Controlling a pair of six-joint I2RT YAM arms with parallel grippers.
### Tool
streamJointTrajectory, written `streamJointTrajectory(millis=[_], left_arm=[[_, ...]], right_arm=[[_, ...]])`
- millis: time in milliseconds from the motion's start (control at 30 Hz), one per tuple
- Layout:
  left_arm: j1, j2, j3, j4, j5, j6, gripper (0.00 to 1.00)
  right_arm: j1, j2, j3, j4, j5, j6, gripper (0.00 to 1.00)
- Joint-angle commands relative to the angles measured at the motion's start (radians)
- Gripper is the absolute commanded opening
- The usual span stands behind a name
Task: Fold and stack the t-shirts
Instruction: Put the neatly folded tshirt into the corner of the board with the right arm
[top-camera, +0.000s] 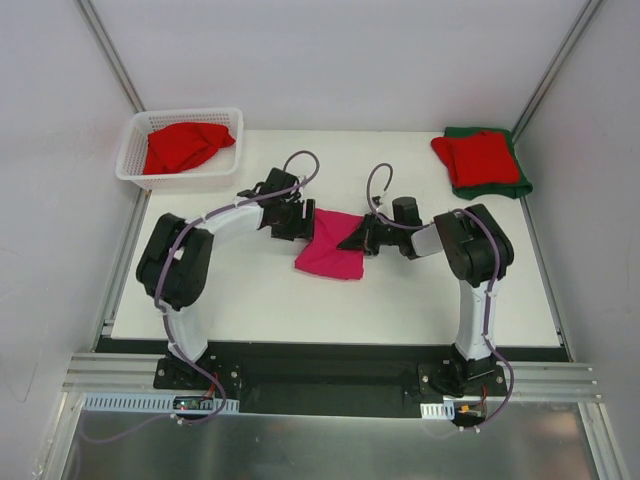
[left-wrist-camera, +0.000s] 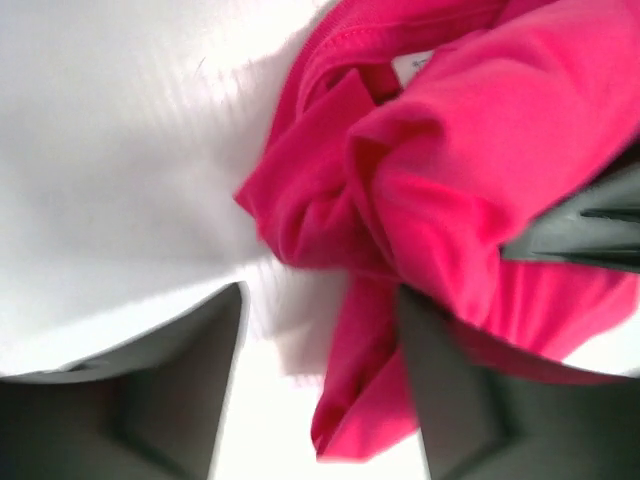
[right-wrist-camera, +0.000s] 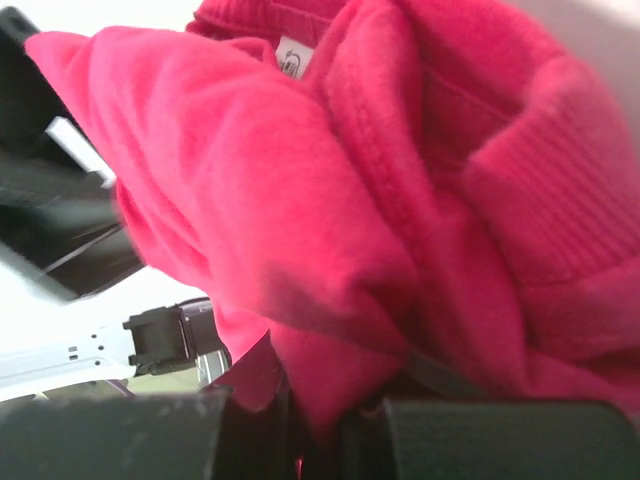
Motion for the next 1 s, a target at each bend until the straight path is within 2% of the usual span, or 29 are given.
streamJointTrajectory(millis=[0, 367, 633, 967], left_arm=[[0.003, -0.203, -0.055, -0.014, -0.052, -0.004, 0.71], [0.031, -0.329, -0.163, -0.014, -0.086, -0.010, 0.84], [0.032, -0.334, -0.172, -0.014, -0.083, -0.010, 0.85], [0.051, -0.338, -0.178, -0.014, -0.075, -0.001, 0.84]], right_arm=[[0.020, -0.084, 0.028, -0.082, -0.011, -0.075, 0.01], [0.018, -0.232, 0.149, -0.409, 0.041, -0.266, 0.01], [0.000, -0.241, 0.247, -0.503, 0.059, -0.312, 0.01], [-0.023, -0.239, 0.275, -0.538, 0.075, -0.331, 0.01]])
